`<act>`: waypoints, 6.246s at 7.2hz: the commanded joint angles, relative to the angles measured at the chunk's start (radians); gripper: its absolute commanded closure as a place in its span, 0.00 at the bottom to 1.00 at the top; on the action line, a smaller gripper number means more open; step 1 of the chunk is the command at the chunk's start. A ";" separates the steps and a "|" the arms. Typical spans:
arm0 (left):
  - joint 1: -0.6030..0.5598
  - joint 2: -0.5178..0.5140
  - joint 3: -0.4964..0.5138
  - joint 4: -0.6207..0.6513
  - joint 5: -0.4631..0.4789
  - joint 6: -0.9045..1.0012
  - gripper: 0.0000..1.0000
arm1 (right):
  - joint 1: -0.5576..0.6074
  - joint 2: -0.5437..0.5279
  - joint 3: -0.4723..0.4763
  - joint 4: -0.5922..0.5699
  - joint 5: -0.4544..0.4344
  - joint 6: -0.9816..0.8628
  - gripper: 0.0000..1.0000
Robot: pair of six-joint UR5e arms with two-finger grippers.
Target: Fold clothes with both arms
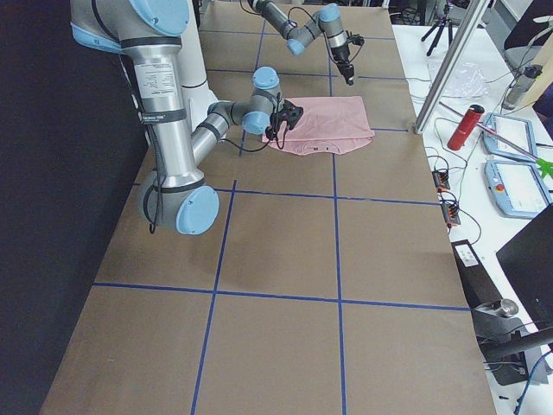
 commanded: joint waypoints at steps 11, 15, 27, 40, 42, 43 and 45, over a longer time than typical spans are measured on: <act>0.023 0.062 -0.126 0.038 -0.031 -0.087 0.60 | -0.131 0.166 -0.207 -0.136 -0.085 0.015 0.37; 0.021 0.062 -0.128 0.040 -0.031 -0.088 0.60 | -0.142 0.166 -0.206 -0.135 -0.086 0.046 1.00; 0.524 0.326 -0.476 0.320 0.254 -0.441 0.49 | -0.131 0.138 -0.117 -0.136 -0.080 0.046 1.00; 0.561 0.329 -0.498 0.345 0.256 -0.483 1.00 | -0.131 0.138 -0.112 -0.136 -0.083 0.049 1.00; 0.563 0.329 -0.624 0.418 0.250 -0.501 1.00 | -0.182 0.056 0.057 -0.226 -0.088 0.139 1.00; 0.585 0.329 -0.722 0.497 0.246 -0.553 1.00 | -0.234 0.010 0.166 -0.280 -0.117 0.202 1.00; 0.598 0.317 -0.844 0.581 0.245 -0.558 1.00 | -0.245 0.017 0.247 -0.379 -0.137 0.247 1.00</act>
